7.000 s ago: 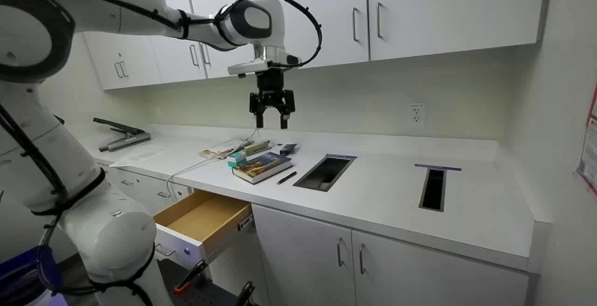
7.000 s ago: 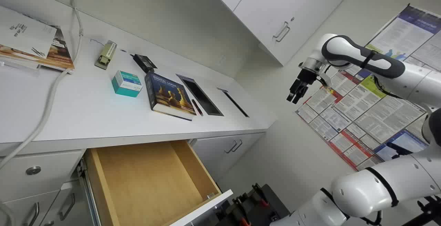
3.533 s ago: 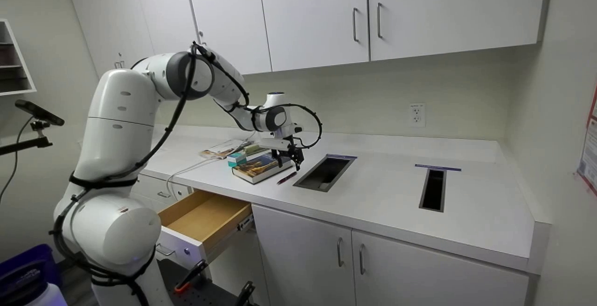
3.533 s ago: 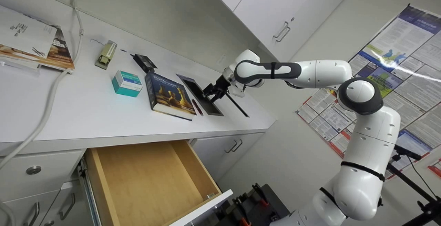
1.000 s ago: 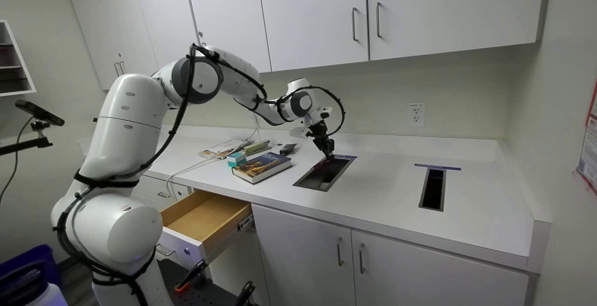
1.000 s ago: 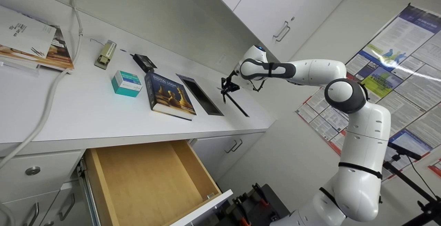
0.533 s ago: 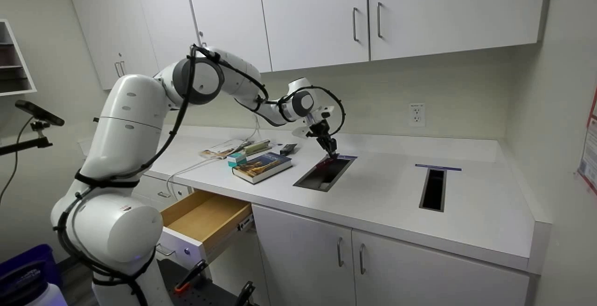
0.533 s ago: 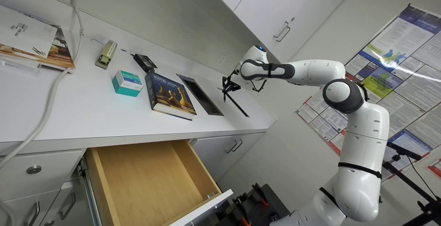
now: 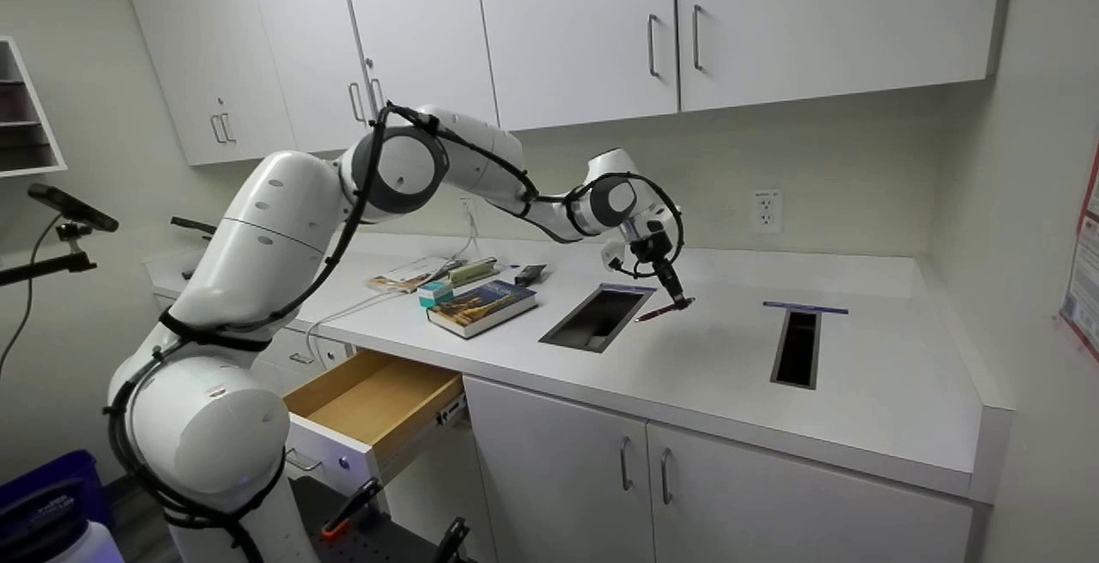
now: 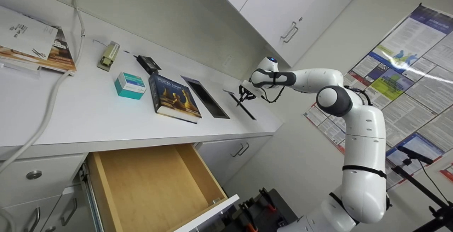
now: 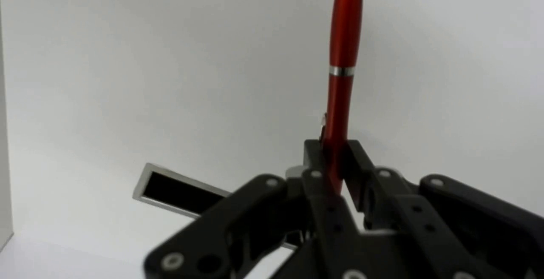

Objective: Place the black pen in between the two countertop trash chutes

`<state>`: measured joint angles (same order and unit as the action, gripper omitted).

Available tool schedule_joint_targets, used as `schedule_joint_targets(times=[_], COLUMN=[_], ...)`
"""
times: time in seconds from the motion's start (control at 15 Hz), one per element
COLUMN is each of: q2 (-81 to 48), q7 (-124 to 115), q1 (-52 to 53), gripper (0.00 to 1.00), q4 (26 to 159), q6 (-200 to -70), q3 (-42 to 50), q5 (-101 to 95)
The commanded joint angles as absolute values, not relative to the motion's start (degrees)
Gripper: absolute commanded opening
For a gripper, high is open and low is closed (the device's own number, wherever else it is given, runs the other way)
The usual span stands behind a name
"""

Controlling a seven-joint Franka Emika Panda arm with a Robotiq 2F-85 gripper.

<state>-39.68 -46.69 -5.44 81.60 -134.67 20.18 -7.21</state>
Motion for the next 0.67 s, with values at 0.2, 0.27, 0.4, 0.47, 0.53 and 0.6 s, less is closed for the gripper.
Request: schedule_joint_targets(times=[0.2, 0.27, 0.4, 0.47, 0.53, 0.6], q2=[-46.2, -46.5, -46.5, -46.2, -45.8, -45.2], q7=[-48.7, -48.5, -48.3, -48.5, -48.5, -48.9], q1=[-12.4, -12.8, -13.0, -12.6, -12.4, -12.0], gripper=[0.04, 0.04, 0.04, 0.42, 0.44, 0.51], q4=[73.1, 72.7, 72.2, 72.3, 72.3, 72.4], q6=[-132.0, -132.4, -132.7, -132.6, -132.3, -131.9], q3=[16.2, 15.9, 15.7, 16.0, 16.1, 16.4], q5=[3.6, 4.4, 5.2, 5.1, 4.9, 4.6])
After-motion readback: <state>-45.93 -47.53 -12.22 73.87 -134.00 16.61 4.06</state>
